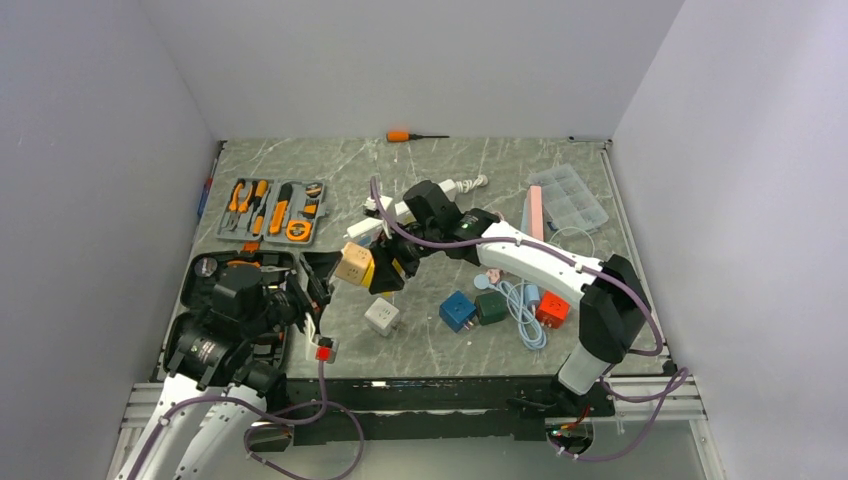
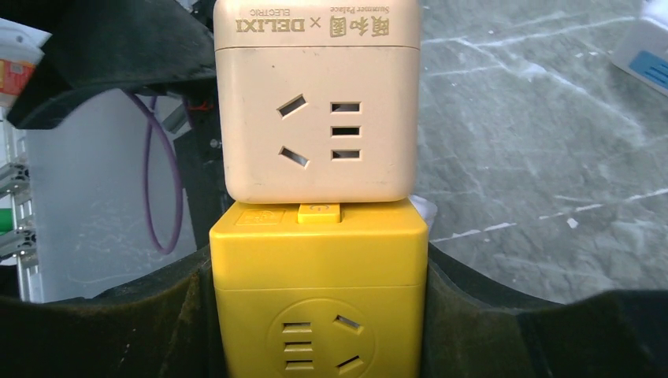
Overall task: Pull the plug off the socket
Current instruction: Pick up the socket from the center of the board.
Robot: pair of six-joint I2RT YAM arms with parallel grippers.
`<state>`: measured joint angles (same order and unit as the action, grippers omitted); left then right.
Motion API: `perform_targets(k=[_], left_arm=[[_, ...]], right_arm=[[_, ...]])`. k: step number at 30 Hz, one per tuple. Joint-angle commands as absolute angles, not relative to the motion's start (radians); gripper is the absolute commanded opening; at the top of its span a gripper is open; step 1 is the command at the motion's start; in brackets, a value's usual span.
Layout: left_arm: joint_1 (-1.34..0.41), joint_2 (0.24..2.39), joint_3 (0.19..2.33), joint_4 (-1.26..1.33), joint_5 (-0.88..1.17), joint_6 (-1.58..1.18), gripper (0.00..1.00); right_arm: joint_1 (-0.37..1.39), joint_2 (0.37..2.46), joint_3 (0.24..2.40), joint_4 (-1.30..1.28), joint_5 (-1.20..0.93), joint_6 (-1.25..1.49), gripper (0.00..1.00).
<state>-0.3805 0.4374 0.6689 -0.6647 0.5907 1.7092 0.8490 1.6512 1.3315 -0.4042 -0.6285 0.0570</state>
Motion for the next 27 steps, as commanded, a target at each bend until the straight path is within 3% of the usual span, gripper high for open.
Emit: perform_targets(k=[1,13,21,25,27], left_arm=[[-0.413,0.451,0.654,-0.581,0.615,1.735,0.99],[-0.457,0.528,0.639,-0.509,0.538,1.689,0.98],[-0.495,0.525,0.617,-0.516,0.500,1.726,0.72],[-0.535,0.547,0.623,-0.513,0.468,1.730,0.53],[-0.544,0.564,0.631,-0.515,0.451,1.732,0.38]], right_arm=[[0.880,1.615,1.412,-0.361,-0.683,0.087,0.00],[0.940,1.624,1.454,-0.346,-0.679,0.095,0.00],[0.942,1.625,1.460,-0.335,-0.706,0.100,0.00],[0.943,1.628,1.467,-0.339,-0.703,0.100,0.00],[0.945,1.623,1.458,-0.343,-0.702,0.098,0.00]])
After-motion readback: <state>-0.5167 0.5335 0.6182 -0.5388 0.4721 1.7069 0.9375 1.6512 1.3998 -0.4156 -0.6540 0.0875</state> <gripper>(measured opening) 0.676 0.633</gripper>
